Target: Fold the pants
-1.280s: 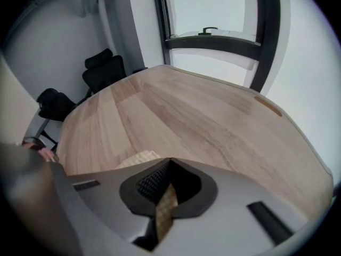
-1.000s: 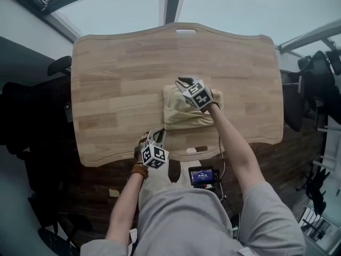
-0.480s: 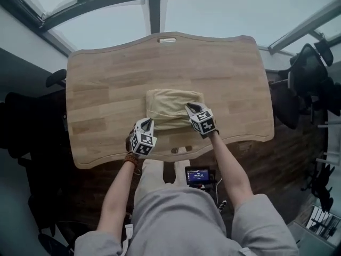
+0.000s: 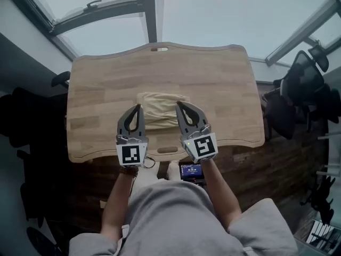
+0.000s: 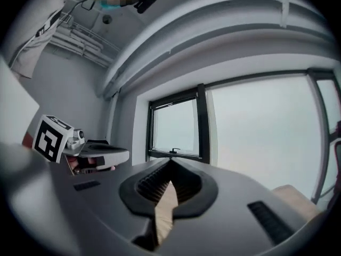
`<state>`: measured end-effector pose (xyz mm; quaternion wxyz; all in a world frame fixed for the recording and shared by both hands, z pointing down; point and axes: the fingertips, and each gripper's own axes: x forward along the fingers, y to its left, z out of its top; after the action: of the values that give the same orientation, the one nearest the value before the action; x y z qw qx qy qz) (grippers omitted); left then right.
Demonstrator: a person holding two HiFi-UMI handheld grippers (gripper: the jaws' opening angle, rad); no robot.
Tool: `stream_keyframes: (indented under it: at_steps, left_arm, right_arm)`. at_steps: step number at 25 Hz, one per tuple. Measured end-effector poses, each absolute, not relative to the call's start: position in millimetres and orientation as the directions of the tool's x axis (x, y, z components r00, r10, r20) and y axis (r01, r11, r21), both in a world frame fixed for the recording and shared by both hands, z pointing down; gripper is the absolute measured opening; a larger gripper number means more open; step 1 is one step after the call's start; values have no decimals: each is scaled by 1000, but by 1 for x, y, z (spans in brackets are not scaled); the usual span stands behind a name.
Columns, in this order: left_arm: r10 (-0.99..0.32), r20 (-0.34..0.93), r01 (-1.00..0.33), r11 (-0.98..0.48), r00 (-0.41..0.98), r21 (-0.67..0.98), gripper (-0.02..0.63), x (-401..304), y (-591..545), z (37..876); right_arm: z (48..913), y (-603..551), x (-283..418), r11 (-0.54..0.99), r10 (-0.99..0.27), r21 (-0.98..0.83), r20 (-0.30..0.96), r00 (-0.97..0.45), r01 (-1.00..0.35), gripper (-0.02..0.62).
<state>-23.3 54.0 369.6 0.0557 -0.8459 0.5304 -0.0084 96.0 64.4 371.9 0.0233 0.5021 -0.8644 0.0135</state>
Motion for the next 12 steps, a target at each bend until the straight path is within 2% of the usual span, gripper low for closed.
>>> stream_keyframes:
  at_steps: [2, 7, 12]
  left_arm:
    - [-892, -45, -889, -442, 450, -122, 0, -19, 70, 370]
    - [-854, 136, -855, -514, 502, -73, 0, -17, 103, 422]
    - [-811, 181, -816, -574, 556, -69, 0, -30, 112, 442]
  right_arm:
    - [376, 84, 90, 494, -868, -8, 65, -493, -870, 3]
    - [415, 131, 78, 464, -869, -46, 168, -465, -885, 3]
    - [433, 155, 63, 428, -876, -38, 231, -424, -903, 3]
